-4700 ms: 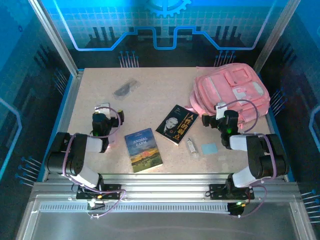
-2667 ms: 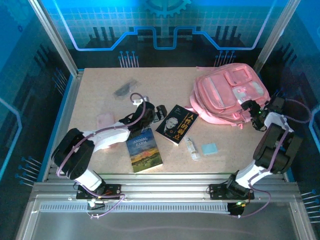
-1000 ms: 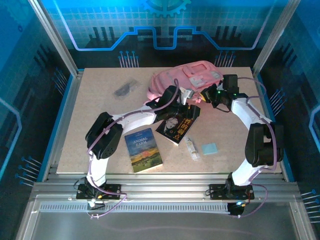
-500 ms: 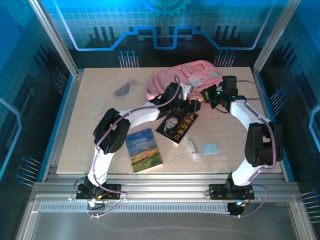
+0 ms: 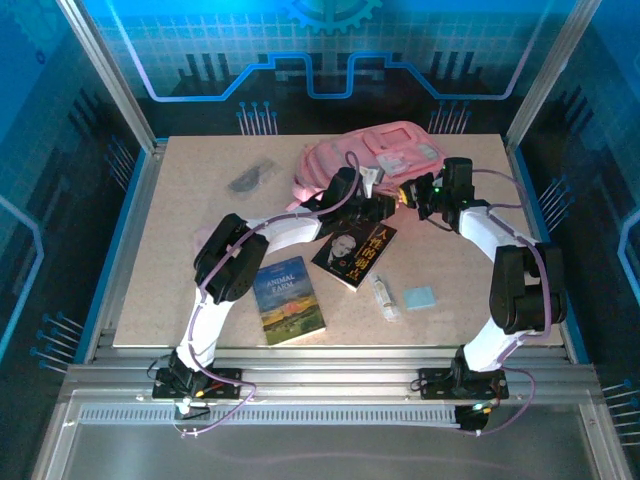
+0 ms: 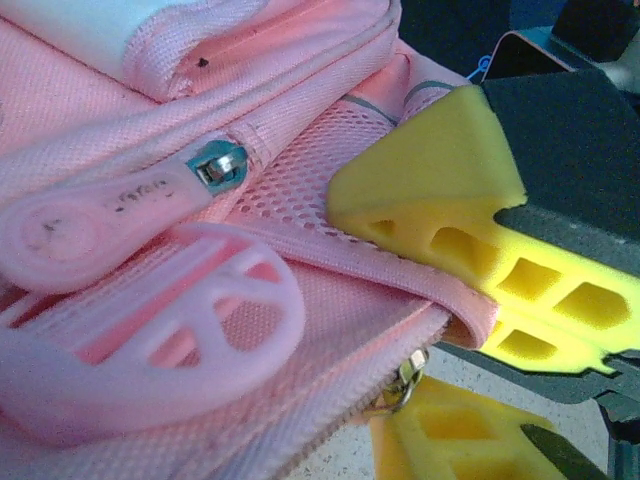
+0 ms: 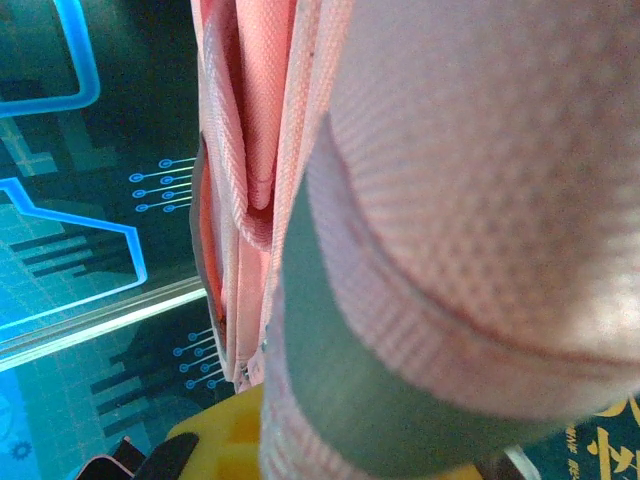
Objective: Pack books, pencil case, and school supplies into a backpack
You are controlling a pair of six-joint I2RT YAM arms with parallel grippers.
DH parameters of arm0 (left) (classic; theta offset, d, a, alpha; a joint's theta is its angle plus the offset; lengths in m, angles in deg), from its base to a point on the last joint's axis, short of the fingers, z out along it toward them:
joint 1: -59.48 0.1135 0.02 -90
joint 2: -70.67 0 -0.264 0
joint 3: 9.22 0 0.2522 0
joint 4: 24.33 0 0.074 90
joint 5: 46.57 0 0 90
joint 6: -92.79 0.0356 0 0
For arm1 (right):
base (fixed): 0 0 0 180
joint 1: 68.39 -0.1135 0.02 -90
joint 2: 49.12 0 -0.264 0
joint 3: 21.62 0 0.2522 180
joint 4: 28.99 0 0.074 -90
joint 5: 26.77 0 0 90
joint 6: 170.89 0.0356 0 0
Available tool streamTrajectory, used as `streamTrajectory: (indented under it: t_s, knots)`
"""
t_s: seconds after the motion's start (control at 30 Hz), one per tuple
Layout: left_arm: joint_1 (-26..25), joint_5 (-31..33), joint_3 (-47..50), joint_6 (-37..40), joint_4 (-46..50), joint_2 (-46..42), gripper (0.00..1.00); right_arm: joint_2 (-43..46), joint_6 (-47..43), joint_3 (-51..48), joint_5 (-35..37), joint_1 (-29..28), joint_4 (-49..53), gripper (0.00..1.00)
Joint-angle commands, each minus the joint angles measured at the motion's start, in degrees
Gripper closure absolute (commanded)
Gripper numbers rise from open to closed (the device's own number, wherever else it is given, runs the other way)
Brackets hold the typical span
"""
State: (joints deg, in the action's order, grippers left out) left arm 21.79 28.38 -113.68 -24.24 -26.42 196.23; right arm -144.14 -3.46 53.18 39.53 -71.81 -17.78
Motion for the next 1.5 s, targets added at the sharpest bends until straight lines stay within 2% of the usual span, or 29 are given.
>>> streamTrajectory:
  t_s: [0.0, 0.07, 0.1, 0.13, 0.23, 0.3, 0.47, 0.57, 0.77, 0.87, 1.1, 1.3, 1.47]
  knots:
    - [1.2, 2.4, -0.6, 1.0, -7.2, 1.4, 0.68, 3.0, 1.4, -0.6, -10.0, -2.0, -1.5, 1.00]
    - [1.2, 2.5, -0.8, 1.0, -7.8, 2.0, 0.48, 3.1, 1.7, -0.8, -10.4, -2.0, -1.9, 1.00]
    - [1.3, 2.5, -1.0, 1.2, -8.4, 2.3, 0.46, 3.2, 2.1, -1.0, -10.6, -2.0, -2.3, 1.00]
    - [1.3, 2.4, -1.1, 1.3, -8.9, 2.7, 0.54, 3.4, 2.3, -1.2, -10.6, -2.0, -2.6, 1.00]
    - [1.7, 2.4, -1.4, 0.9, -9.8, 3.5, 0.87, 3.6, 2.5, -1.5, -10.7, -1.5, -2.8, 1.00]
    - [2.0, 2.2, -1.0, 0.6, -9.5, 3.0, 0.94, 3.7, 2.3, -1.7, -10.6, -0.9, -2.6, 1.00]
    - [2.3, 3.2, 2.4, 2.5, -6.6, -0.4, 1.00, 3.3, -0.5, -1.2, -9.1, 1.0, -0.8, 1.00]
    - [2.4, 4.8, 4.1, 4.6, -2.0, -3.1, 1.00, 2.7, -2.0, -0.7, -9.0, 1.9, -0.1, 1.00]
    - [2.7, 5.8, 6.0, 7.8, 3.5, -5.8, 0.91, 1.2, -5.2, 1.0, -9.6, 2.6, 1.9, 1.00]
    - [3.0, 4.9, 6.0, 8.7, 3.9, -5.9, 1.00, 0.8, -6.1, 1.5, -10.0, 2.6, 2.4, 1.00]
    - [3.1, 4.2, 4.6, 11.5, 8.0, -6.8, 1.00, 0.5, -9.5, 2.5, -8.7, 3.2, 4.9, 1.00]
    - [3.3, 10.2, 4.5, 14.8, 24.5, -9.9, 1.00, -0.8, -12.8, 3.6, -7.1, 6.6, 6.6, 1.00]
    - [5.7, 17.3, 12.7, 15.3, 27.4, -15.1, 1.00, -1.7, -13.3, 3.9, -8.0, 8.7, 6.4, 1.00]
